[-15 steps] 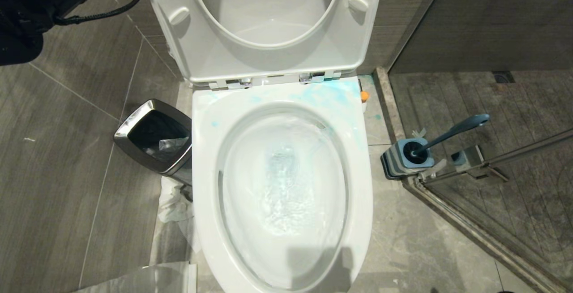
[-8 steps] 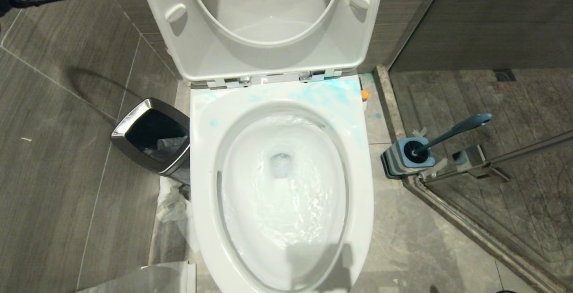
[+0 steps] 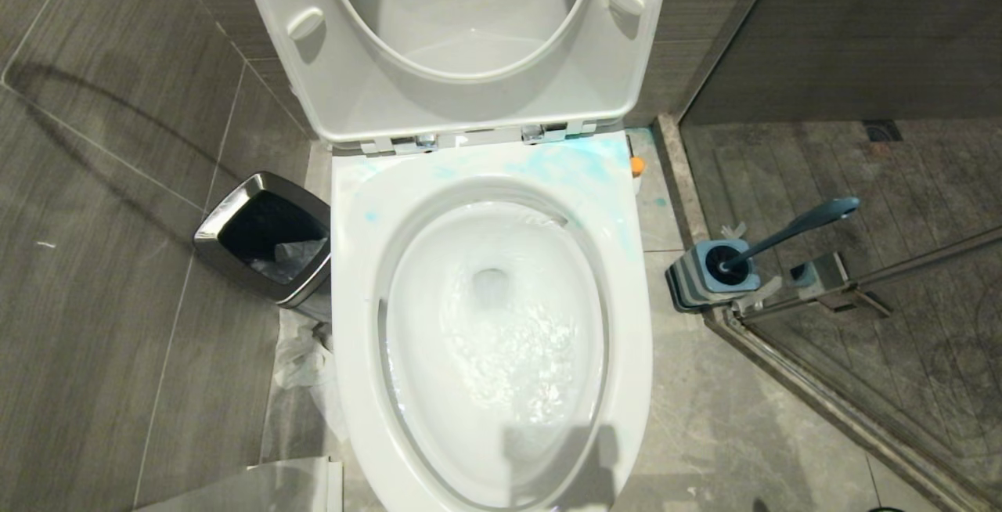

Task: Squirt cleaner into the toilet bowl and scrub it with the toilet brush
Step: Flush the toilet

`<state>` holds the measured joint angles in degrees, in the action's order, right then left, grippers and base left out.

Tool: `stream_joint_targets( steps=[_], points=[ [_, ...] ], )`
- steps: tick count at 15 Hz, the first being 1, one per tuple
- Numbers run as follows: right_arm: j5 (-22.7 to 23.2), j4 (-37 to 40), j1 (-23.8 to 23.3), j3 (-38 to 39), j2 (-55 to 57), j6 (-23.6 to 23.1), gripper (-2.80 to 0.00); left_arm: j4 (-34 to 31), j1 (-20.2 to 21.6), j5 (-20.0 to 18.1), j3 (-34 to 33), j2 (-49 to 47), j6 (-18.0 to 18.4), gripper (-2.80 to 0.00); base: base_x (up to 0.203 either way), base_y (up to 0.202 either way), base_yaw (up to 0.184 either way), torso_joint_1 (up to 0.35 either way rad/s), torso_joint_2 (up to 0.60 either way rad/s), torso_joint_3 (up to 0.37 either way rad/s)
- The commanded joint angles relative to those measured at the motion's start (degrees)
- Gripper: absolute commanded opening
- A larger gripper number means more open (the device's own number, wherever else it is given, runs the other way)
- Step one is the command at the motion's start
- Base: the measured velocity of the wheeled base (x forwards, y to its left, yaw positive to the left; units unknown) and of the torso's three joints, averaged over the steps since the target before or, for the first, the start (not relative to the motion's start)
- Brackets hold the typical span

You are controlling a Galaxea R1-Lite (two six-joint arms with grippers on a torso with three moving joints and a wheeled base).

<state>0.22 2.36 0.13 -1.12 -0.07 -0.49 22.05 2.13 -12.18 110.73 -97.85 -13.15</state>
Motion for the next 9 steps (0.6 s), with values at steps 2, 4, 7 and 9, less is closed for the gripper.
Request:
stream_joint_targets(
  steps=[2, 4, 7, 9],
  points=[
    [0.04, 0.1, 0.04, -0.02, 0.07, -0.04, -2.8, -5.47, 1.48, -4.14, 0.45, 0.29, -1.01, -2.8, 0.0, 0.0, 0.0, 0.0, 0.0, 0.0],
    [0.04, 0.01, -0.04, -0.02, 0.07, -0.04, -2.8, -1.76, 0.38, -5.24, 0.45, -0.24, -3.45, -2.8, 0.0, 0.0, 0.0, 0.0, 0.0, 0.0],
    [0.04, 0.01, 0.04, -0.02, 0.07, -0.04, -2.8, 9.61, -1.14, -5.48, 1.03, -2.25, -7.05, -2.8, 0.0, 0.0, 0.0, 0.0, 0.0, 0.0],
    [0.04, 0.09, 0.04, -0.02, 0.07, -0.04, -2.8, 14.02, -1.25, -5.78, 1.33, -2.65, -8.12, -2.8, 0.0, 0.0, 0.0, 0.0, 0.0, 0.0]
  ],
)
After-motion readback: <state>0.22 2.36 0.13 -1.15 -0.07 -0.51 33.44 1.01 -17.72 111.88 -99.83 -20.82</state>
